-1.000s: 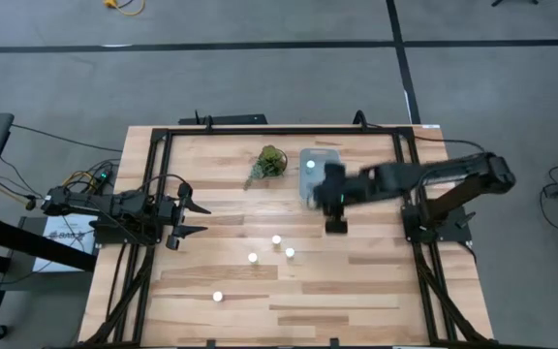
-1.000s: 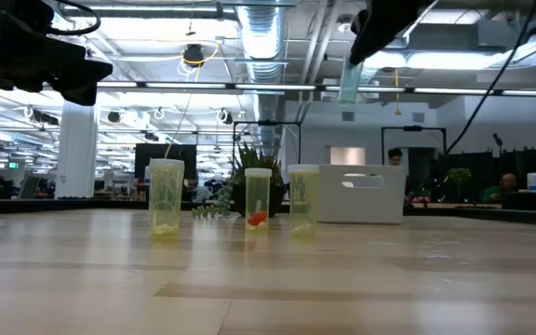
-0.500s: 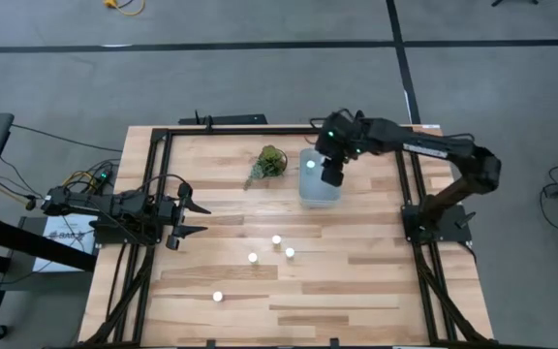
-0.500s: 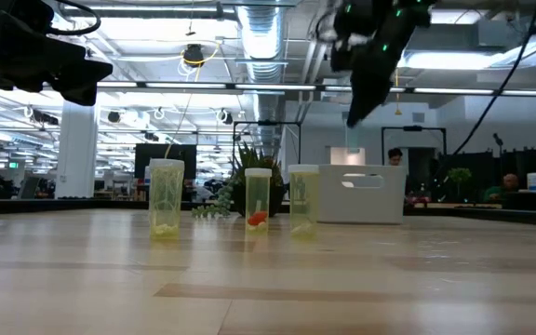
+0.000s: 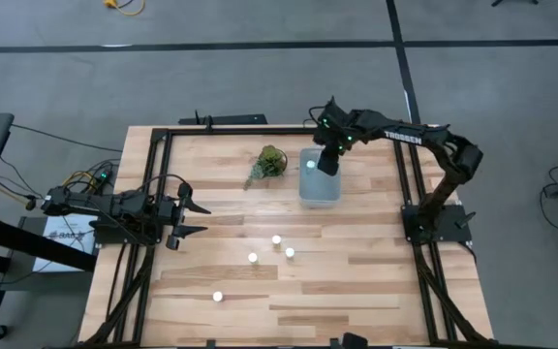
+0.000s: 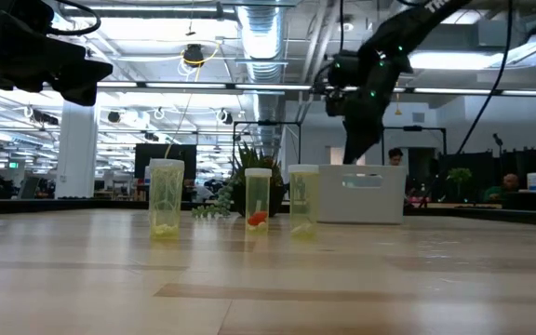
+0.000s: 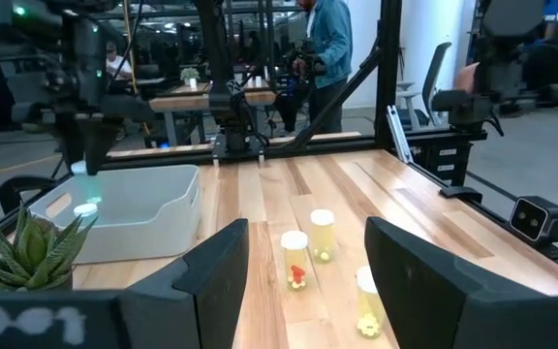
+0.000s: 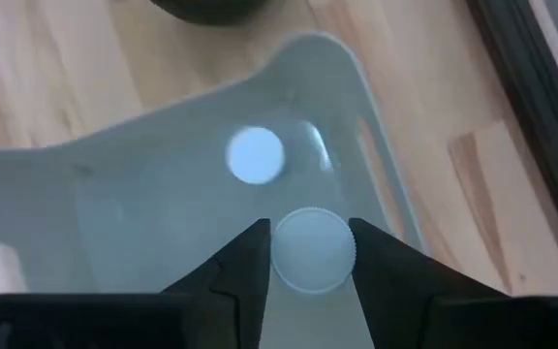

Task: Pick and place pill bottles into a basket
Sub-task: Put the blue pill bottle into the gray bin

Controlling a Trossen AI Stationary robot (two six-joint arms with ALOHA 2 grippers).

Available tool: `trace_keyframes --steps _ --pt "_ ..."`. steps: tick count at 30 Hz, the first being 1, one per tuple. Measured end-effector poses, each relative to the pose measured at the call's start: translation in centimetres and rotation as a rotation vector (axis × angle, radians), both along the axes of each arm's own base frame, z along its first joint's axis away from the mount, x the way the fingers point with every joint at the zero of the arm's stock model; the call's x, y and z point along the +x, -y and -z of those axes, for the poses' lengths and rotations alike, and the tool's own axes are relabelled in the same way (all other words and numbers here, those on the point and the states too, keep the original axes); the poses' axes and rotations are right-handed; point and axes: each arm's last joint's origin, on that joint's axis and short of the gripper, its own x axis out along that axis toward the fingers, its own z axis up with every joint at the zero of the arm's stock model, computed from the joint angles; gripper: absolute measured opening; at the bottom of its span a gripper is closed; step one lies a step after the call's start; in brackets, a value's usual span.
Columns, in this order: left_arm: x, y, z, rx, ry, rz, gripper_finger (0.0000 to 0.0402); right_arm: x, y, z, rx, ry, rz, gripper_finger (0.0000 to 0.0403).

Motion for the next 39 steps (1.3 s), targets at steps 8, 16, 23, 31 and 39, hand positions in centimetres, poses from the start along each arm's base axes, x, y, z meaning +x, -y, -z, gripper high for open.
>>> trace_keyframes --steps 8,16,23,31,39 --pt "0.0 0.0 0.0 0.000 0.000 0.000 0.0199 -1.5 -0.3 2.5 0.004 0.037 0.013 0.0130" --pt "0.0 0.0 0.0 0.000 0.000 0.000 0.0199 -2.2 0.0 4.2 -0.010 0.058 0.035 0.0127" --pt "0.0 0.0 0.0 -0.003 0.000 0.000 0.0199 -2.4 0.1 4.5 -0.017 0.072 0.040 0.0138" --pt "0.0 0.0 0.0 -0.003 0.000 0.000 0.0199 -2.3 0.2 4.4 -0.028 0.077 0.043 0.0135" --pt "0.0 0.0 0.0 -0.003 -0.001 0.000 0.0199 -2.5 -0.6 2.5 -0.042 0.091 0.029 0.0149"
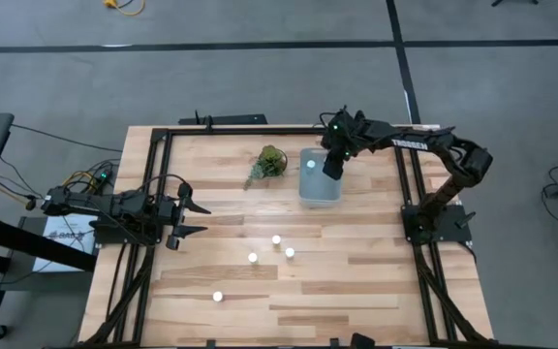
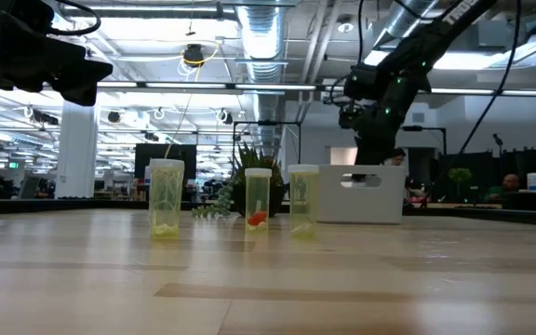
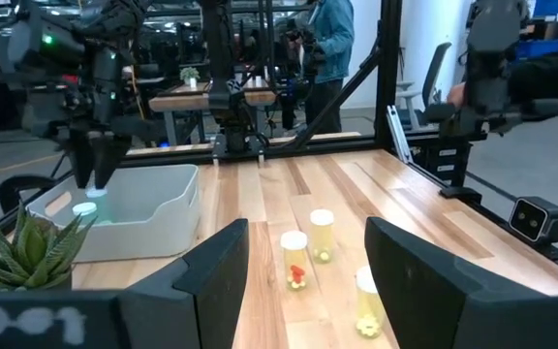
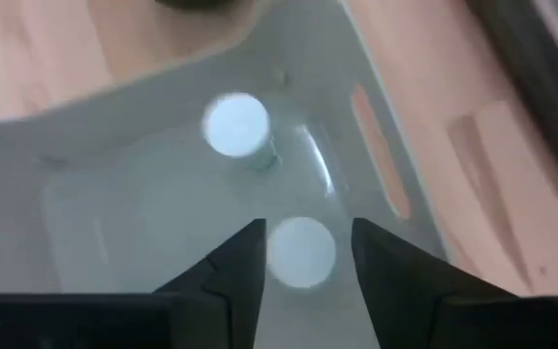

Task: Pick and place pill bottles into a basket
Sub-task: Put the blue pill bottle into the gray bin, then put the middle yellow pill bottle into the gray bin

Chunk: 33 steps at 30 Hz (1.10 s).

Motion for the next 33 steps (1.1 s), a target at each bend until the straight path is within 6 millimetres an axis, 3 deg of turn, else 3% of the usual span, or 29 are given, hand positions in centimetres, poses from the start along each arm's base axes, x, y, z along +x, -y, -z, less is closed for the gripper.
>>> trace_keyframes --steps 7,10,14,19,23,27,33 --pt "0.0 0.0 0.0 -0.004 0.000 0.001 0.0199 0.2 -2.6 -4.3 -0.043 0.128 -0.015 0.0172" --pt "0.0 0.0 0.0 -0.001 0.000 0.000 0.0199 0.7 -5.4 -5.9 -0.029 0.189 -0.094 0.0187" --pt "0.0 0.0 0.0 -0.006 -0.001 0.000 0.0199 2.5 -11.0 -6.6 -0.008 0.224 -0.270 0.0205" --pt "0.0 0.0 0.0 0.000 0.000 0.000 0.0199 4.3 -18.1 -5.7 -0.062 0.192 -0.418 0.0216" --pt "0.0 0.0 0.0 -0.001 0.000 0.001 0.0199 5.4 -22.4 -4.6 -0.107 0.208 -0.457 0.0222" --pt "0.0 0.0 0.0 -0.003 -0.001 0.000 0.0199 6.4 -24.8 -2.8 -0.078 0.200 -0.451 0.0228" --pt "0.0 0.0 0.0 0.001 0.000 0.000 0.0199 7.5 -26.8 0.2 -0.031 0.147 -0.440 0.0231"
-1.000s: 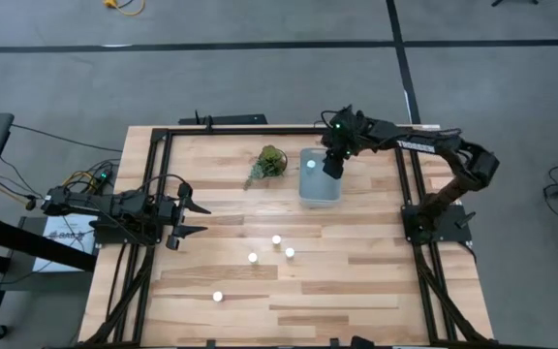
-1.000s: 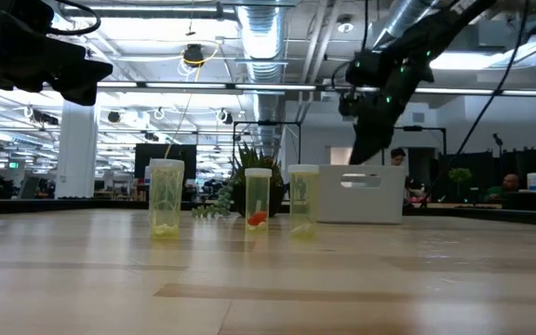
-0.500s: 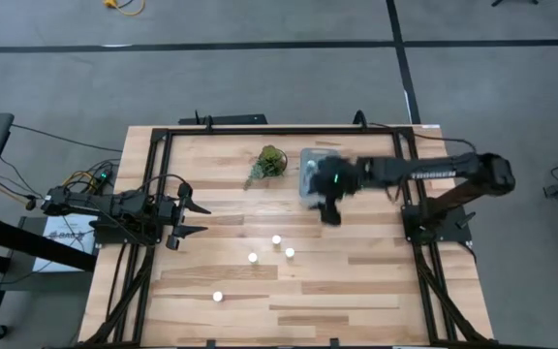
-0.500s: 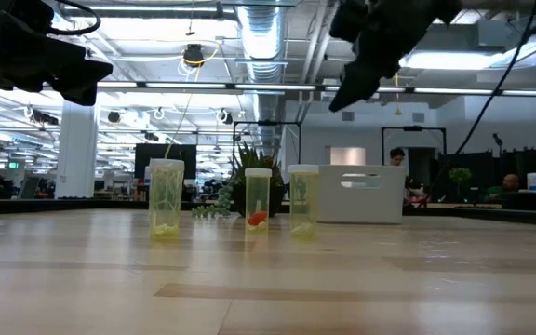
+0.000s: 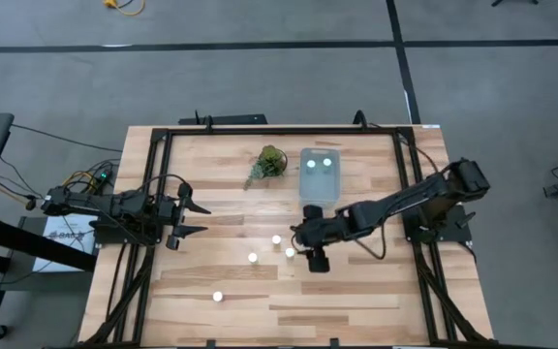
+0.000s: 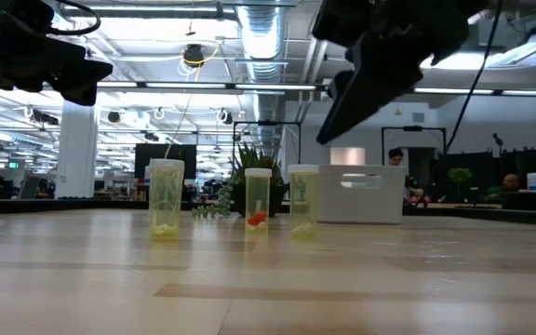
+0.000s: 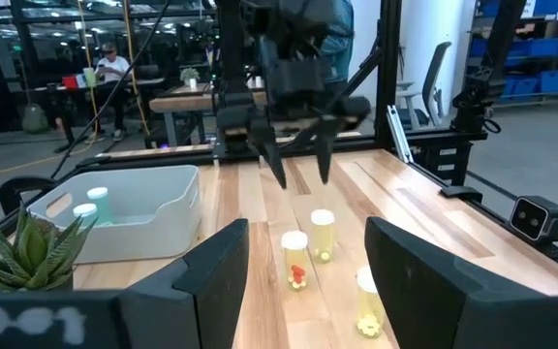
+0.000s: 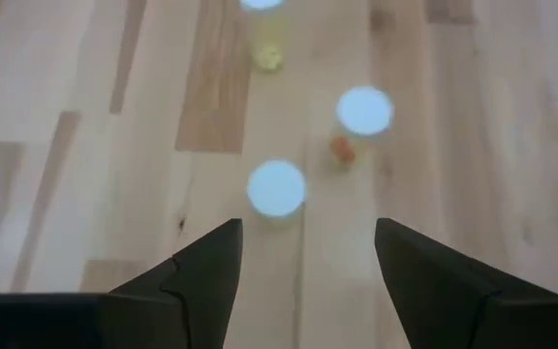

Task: Pick and place pill bottles into a basket
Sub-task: Put the middle yellow pill bottle into the gray bin

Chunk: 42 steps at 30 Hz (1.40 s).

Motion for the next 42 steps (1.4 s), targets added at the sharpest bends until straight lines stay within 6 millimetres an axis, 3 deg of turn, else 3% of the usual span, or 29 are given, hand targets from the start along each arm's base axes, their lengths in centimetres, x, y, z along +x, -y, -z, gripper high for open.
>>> trace_keyframes --steps 13,42 --pt "0.0 0.0 0.0 0.000 0.000 0.000 0.0199 3.1 -2.1 2.2 -0.013 -0.069 -0.045 0.0231" --pt "0.0 0.0 0.0 -0.006 -0.001 0.000 0.0199 3.6 -0.4 2.3 0.005 -0.088 -0.042 0.0230"
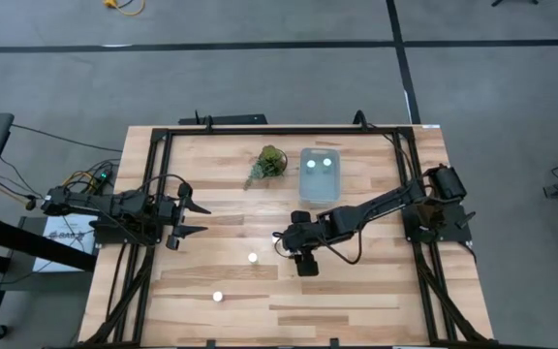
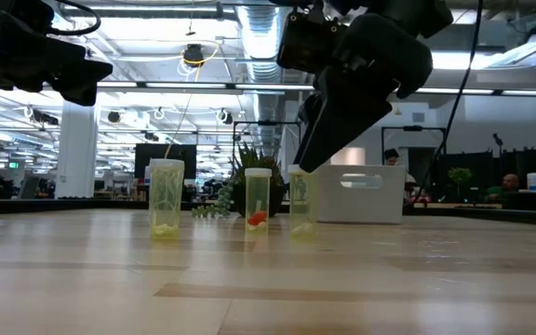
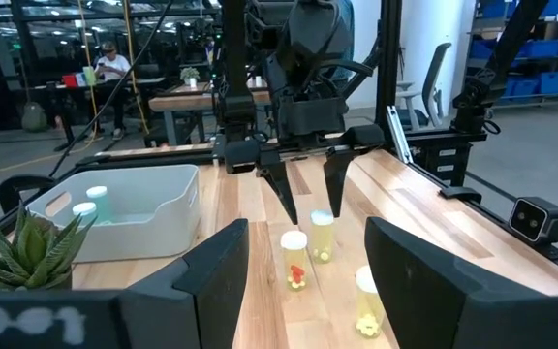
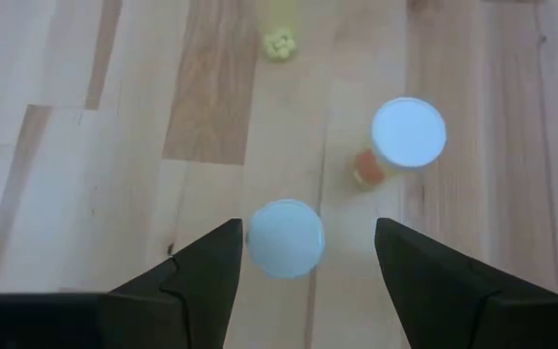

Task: Pick and place pill bottles into a basket
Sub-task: Put the middle yellow pill bottle into the gray bin

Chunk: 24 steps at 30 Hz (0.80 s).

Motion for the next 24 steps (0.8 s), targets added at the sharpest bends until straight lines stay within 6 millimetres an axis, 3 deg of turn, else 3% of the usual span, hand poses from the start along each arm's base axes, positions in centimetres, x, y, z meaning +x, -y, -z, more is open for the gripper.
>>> trace_keyframes --steps 10,24 --pt "0.0 0.0 0.0 0.003 0.001 0.000 0.0199 0.4 -0.2 1.2 0.023 -0.020 -0.018 0.0217" --pt "0.0 0.0 0.0 0.000 0.000 0.000 0.0199 0.3 -0.2 1.0 -0.001 -0.009 -0.057 0.0104"
